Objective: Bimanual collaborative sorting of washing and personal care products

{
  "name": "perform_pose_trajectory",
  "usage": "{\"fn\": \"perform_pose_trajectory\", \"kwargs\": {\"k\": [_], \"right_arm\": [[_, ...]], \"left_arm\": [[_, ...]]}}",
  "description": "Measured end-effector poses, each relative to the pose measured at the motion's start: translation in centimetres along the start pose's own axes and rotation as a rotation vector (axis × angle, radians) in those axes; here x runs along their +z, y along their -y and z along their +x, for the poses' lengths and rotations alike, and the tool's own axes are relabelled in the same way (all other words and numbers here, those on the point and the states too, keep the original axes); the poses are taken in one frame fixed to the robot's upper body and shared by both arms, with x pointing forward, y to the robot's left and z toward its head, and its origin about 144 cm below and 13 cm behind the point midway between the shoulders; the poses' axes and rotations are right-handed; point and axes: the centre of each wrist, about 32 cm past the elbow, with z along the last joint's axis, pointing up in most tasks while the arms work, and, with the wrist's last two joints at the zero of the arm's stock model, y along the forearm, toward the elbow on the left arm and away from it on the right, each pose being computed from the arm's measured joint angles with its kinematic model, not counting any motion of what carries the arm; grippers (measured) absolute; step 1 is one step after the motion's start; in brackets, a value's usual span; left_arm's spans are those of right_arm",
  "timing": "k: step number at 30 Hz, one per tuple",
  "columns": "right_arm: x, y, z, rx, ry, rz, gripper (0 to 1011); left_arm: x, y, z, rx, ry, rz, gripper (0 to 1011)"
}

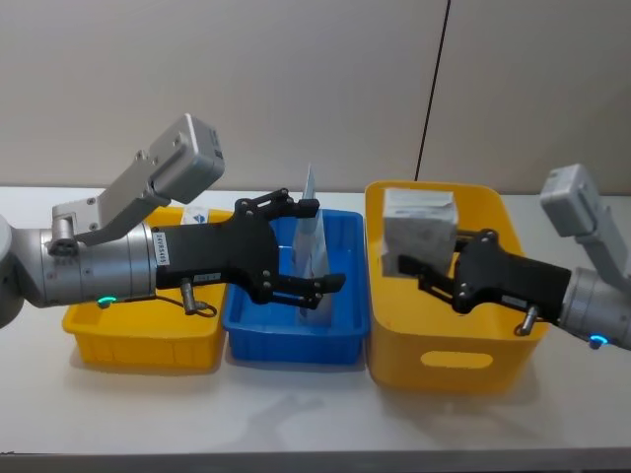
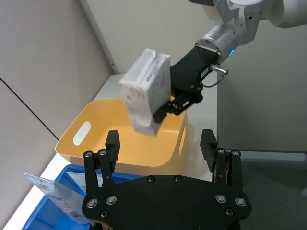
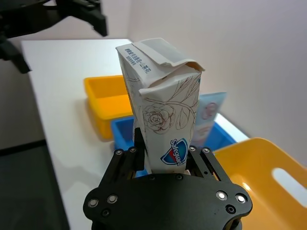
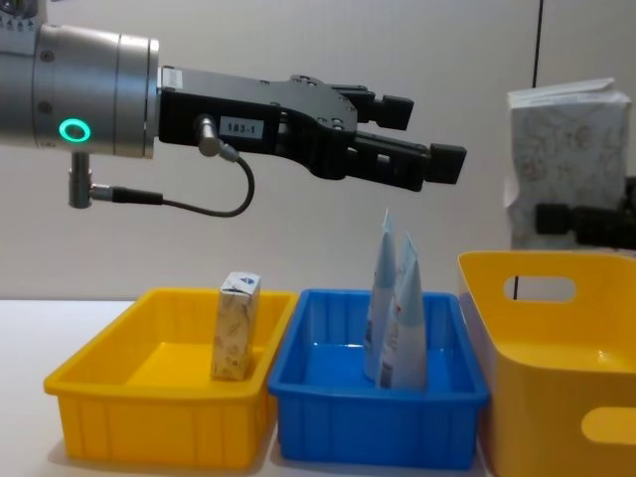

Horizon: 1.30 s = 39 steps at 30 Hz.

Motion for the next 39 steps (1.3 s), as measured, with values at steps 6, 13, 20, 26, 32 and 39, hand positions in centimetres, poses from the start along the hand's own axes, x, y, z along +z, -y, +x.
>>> {"fn": "perform_pose_trajectory", "kwargs": {"k": [6, 13, 20, 26, 32, 39], "right_arm": [[-0.1, 1.0, -0.6, -0.084, -0.002, 0.002, 370], [-0.2, 1.9, -1.6, -0.195, -0.002, -0.007, 370], [-0.2, 2.4, -3.2, -0.313, -0.008, -0.025, 370], [-0.2, 2.5, -4.8, -0.409, -0.017, -0.041, 370], [-0.3, 2.4, -6.6, -0.504, -0.031, -0.056, 370], [-0.4, 2.0, -8.6, -0.605, -0.046, -0.069, 370]], "left_arm": [[0.0, 0.0, 0.0, 0.000, 0.000, 0.000, 1001], [0.0, 0.0, 0.0, 0.000, 0.000, 0.000, 1001], [0.0, -0.2, -0.1, 0.000, -0.006, 0.003, 1001], [-0.2, -0.8, -0.6, 0.026, -0.038, 0.014, 1001], [-0.4, -1.6, -1.3, 0.076, -0.090, 0.029, 1001], [-0.4, -2.4, -2.0, 0.140, -0.136, 0.049, 1001]]}}
